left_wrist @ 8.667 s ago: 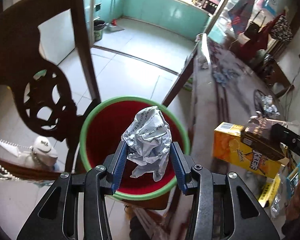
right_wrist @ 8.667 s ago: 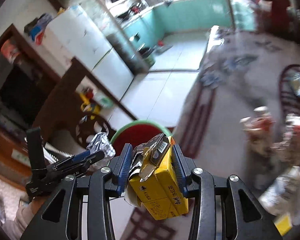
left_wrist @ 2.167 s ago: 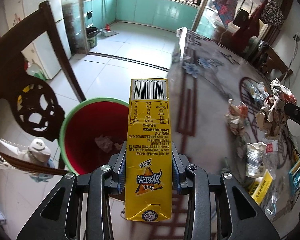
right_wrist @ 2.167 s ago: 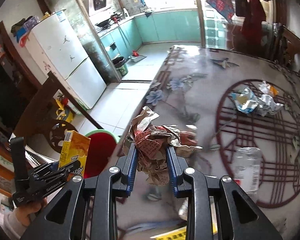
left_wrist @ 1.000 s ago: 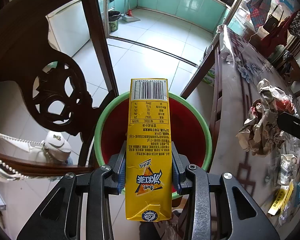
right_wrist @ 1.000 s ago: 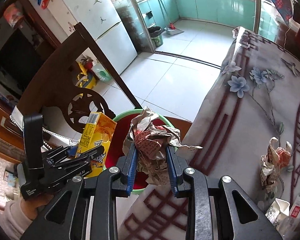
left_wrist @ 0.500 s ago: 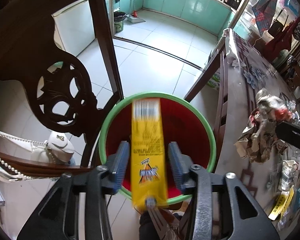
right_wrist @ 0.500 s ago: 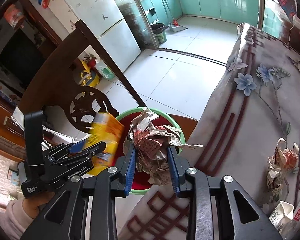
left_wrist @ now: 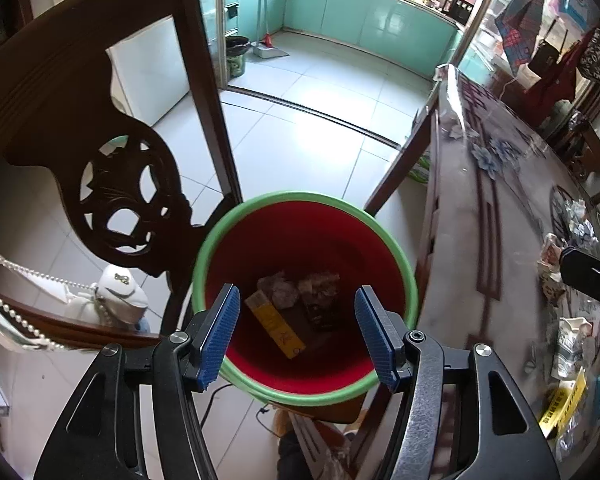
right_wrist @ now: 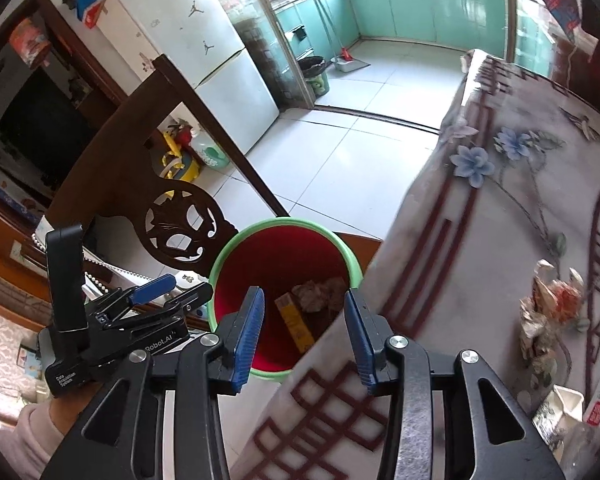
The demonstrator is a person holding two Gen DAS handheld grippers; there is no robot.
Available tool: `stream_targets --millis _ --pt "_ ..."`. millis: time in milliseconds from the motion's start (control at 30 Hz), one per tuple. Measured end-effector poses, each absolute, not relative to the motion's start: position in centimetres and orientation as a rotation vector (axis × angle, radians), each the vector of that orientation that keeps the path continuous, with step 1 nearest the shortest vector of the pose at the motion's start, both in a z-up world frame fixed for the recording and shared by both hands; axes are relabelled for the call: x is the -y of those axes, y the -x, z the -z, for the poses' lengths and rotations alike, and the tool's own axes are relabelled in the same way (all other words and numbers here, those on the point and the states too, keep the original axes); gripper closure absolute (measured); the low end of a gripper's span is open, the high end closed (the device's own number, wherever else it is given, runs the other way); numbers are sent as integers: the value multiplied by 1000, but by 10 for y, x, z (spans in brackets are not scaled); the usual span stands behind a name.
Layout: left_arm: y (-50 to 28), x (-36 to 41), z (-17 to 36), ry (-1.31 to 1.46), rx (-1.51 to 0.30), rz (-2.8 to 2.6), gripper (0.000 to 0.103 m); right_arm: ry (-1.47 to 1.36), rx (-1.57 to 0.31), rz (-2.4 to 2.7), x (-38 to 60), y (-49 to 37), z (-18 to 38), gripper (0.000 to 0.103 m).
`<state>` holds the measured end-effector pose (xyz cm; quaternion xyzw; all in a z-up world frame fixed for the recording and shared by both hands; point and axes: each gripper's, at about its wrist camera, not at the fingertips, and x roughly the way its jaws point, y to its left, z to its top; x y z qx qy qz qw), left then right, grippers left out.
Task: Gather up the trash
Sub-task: 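Grasp the clear plastic bag with the right gripper while the left moves to the white paper cup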
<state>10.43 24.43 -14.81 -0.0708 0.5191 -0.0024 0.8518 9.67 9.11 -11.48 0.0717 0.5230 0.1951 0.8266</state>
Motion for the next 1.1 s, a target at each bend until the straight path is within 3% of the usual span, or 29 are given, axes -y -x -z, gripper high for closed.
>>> stream_targets --millis 433,567,833,1100 --pt "-87 -165 137 104 -1097 156 44 -165 -1092 -179 20 -16 102 63" --pt "-77 -114 134 67 -1108 282 44 -224 -1105 38 85 37 106 54" --pt "-61 -2 126 -44 -1117 569 41 -500 -1198 439 192 157 150 53" --pt "-54 45 120 -126 -1106 657 39 -659 -1239 505 207 192 191 53"
